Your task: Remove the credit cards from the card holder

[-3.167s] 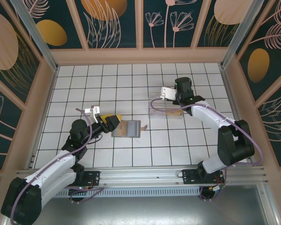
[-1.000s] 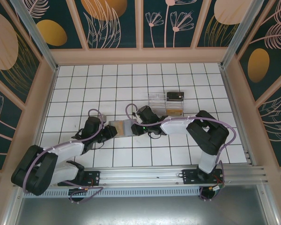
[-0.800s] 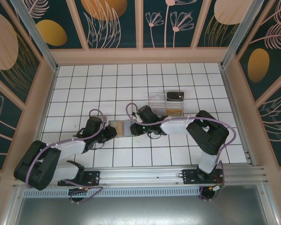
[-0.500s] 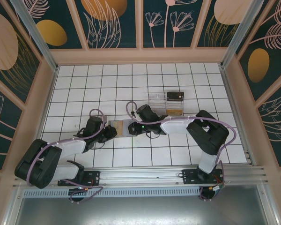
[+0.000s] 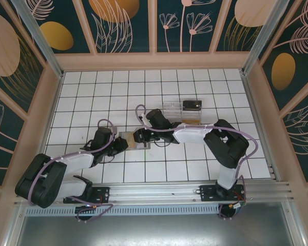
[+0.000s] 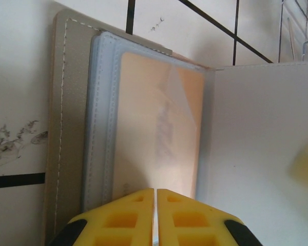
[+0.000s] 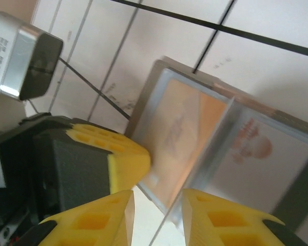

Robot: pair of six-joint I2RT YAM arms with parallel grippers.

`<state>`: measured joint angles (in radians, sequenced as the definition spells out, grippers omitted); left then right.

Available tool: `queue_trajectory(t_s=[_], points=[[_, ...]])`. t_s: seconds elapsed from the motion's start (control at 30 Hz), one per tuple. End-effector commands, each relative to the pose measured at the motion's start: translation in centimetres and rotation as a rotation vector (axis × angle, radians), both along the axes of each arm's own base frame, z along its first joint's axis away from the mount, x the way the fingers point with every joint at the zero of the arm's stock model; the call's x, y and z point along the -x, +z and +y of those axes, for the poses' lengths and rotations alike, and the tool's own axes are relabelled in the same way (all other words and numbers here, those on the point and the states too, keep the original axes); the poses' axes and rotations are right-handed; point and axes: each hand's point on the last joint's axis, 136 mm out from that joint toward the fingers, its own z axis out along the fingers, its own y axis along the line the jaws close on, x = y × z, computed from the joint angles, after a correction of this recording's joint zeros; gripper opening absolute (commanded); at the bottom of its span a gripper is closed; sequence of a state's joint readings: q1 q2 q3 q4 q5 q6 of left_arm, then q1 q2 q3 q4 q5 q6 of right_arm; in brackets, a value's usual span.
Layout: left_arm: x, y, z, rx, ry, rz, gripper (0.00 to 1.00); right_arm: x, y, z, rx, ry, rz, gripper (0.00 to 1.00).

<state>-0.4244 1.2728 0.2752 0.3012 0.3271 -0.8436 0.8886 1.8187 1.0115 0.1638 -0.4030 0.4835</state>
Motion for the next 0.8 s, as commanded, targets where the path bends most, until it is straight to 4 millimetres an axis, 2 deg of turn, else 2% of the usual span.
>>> queue_trajectory(t_s=[0.0,0.1,0.3,0.4,0.53,0.67,0.77], points=[[0.1,0.2,0.7,-0.024,0.031,0.000,0.12,-0.3,2.4,2.3,-0.112,0.052,0.005,0.34],[0.0,0.3,1.2,-0.044,0.054,-0.004,0.12,0.0,2.5,2.4,-0.112,0.071,0.008,0.37],[-0.5,1.2,2.7,-0.099,0.125,-0.032,0.11,-0.9,2.5,-1.3,-0.096,-0.027,-0.028,0.40],[-1.1,2.6,3.0,-0.108,0.147,-0.070,0.11,-1.2,2.8,-2.0,-0.101,-0.042,-0.037,0.40],[-1.6,5.1,2.8,-0.088,0.142,-0.132,0.16,-0.9,3.0,0.8,-0.117,0.028,-0.032,0.40],[-1.5,6.2,3.1,-0.082,0.155,-0.149,0.17,-0.6,3.1,4.5,-0.141,0.107,-0.013,0.40],[-1.4,6.6,3.2,-0.077,0.160,-0.154,0.19,-0.5,3.1,5.0,-0.143,0.122,-0.012,0.40]])
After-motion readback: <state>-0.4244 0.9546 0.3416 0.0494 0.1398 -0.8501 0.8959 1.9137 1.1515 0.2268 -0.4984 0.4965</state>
